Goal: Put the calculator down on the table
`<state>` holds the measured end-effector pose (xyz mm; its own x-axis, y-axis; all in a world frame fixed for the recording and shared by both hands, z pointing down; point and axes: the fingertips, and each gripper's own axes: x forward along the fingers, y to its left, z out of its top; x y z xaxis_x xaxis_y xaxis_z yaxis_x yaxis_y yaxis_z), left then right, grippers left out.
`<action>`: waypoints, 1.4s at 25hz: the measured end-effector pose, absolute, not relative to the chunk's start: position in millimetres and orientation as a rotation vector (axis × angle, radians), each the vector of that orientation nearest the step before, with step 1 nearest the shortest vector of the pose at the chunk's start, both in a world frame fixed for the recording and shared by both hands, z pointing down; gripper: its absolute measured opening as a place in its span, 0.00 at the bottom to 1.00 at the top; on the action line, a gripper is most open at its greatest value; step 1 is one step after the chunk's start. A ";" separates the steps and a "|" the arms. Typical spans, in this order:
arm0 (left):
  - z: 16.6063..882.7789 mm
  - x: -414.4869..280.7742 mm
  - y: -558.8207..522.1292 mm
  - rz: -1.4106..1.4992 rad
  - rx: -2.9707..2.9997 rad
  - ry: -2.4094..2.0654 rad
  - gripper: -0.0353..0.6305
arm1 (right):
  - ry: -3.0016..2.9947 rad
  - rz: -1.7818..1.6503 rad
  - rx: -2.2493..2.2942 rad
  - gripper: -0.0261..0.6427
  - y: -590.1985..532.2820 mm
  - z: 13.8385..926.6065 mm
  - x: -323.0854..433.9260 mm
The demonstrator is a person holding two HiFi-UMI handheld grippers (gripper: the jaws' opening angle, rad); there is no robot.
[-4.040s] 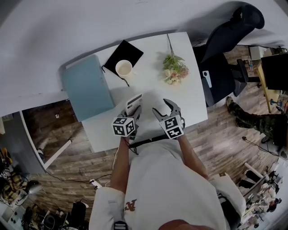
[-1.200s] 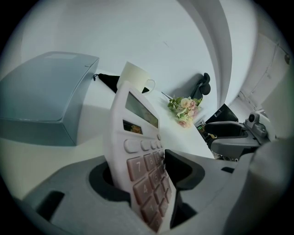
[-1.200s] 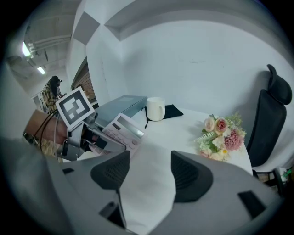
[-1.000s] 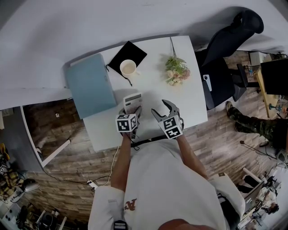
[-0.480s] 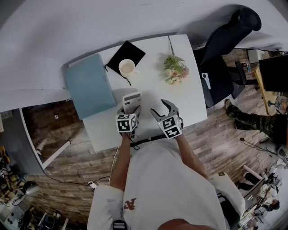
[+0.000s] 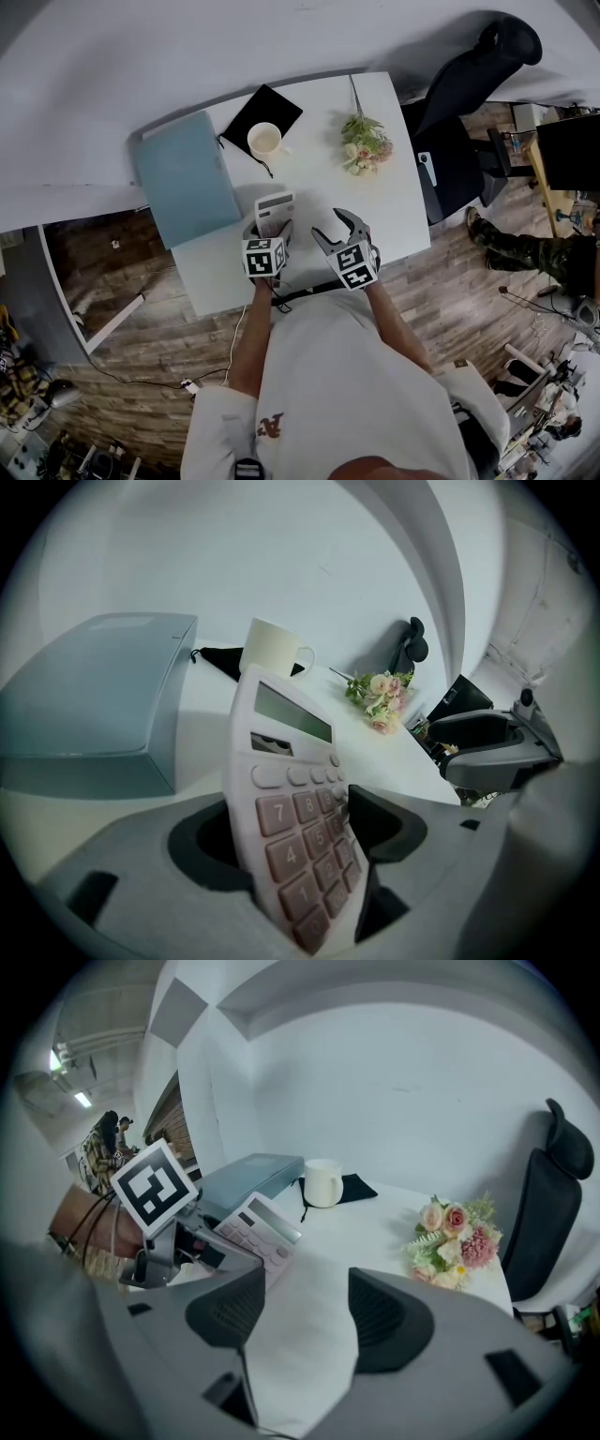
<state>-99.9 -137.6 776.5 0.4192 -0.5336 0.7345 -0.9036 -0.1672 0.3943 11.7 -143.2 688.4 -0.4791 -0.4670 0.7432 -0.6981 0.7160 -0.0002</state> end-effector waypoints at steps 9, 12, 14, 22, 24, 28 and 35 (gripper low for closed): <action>779.2 -108.3 -138.0 0.587 1.803 -1.301 0.61 | -2.169 0.384 0.890 0.46 -141.0 686.5 8.7; 780.8 -117.9 -137.0 0.630 1.786 -1.348 0.69 | -2.180 0.402 0.904 0.46 -137.4 686.9 7.2; 782.6 -120.8 -136.0 0.644 1.789 -1.353 0.69 | -2.179 0.400 0.909 0.46 -136.0 686.8 7.4; 768.8 -123.5 -131.7 0.663 1.887 -1.378 0.70 | -2.211 0.352 0.977 0.46 -136.0 668.2 8.2; 753.7 -124.0 -129.6 0.627 1.949 -1.394 0.70 | -2.224 0.338 1.005 0.46 -137.8 660.7 9.4; 713.3 -127.7 -127.0 0.536 2.088 -1.450 0.70 | -2.268 0.291 1.072 0.47 -141.8 636.4 7.1; 604.5 -132.9 -137.4 0.398 2.369 -1.606 0.68 | -2.399 0.124 1.197 0.50 -150.8 564.6 -1.5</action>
<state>-132.9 -137.4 604.5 0.3547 -0.8624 0.3611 -0.9312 -0.3605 0.0536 -1.5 -150.8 564.6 -0.5199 -0.7357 0.4340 -0.7764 0.6189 0.1190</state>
